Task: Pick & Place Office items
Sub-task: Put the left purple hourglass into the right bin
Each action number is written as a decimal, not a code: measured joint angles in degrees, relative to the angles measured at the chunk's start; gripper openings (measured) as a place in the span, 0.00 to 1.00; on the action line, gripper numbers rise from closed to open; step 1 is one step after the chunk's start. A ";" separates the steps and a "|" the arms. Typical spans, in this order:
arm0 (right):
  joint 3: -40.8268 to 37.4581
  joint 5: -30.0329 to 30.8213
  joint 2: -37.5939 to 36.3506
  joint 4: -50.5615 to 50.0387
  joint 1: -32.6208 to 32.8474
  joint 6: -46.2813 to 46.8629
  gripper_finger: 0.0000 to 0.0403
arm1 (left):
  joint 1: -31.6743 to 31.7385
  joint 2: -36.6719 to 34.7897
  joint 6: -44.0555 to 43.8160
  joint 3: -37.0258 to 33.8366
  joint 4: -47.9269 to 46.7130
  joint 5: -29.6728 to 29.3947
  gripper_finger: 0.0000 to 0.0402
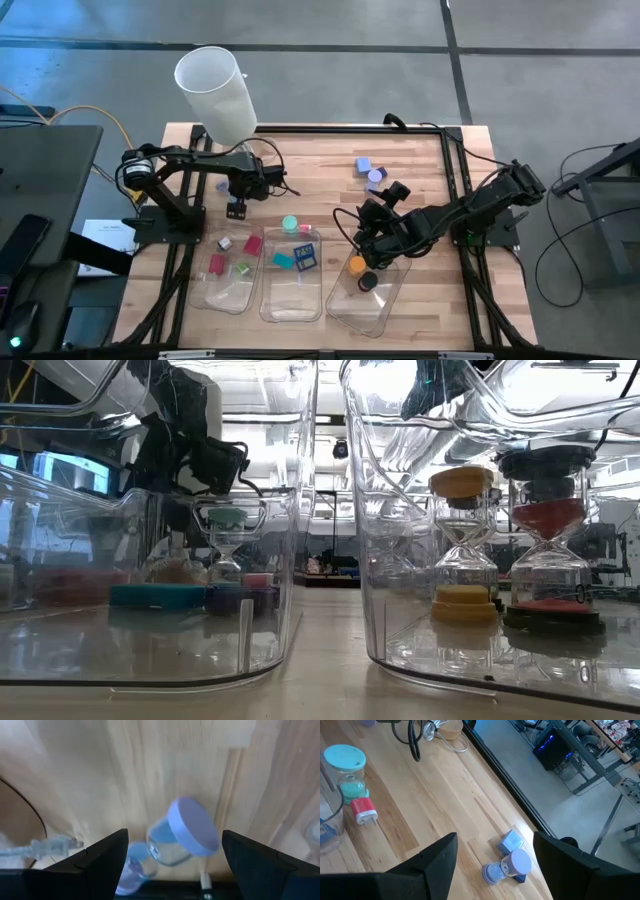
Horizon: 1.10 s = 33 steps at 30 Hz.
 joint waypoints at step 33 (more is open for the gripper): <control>0.01 -1.09 0.00 0.92 0.00 -0.26 0.62 | 3.74 -0.28 9.16 -10.73 8.65 -2.72 0.75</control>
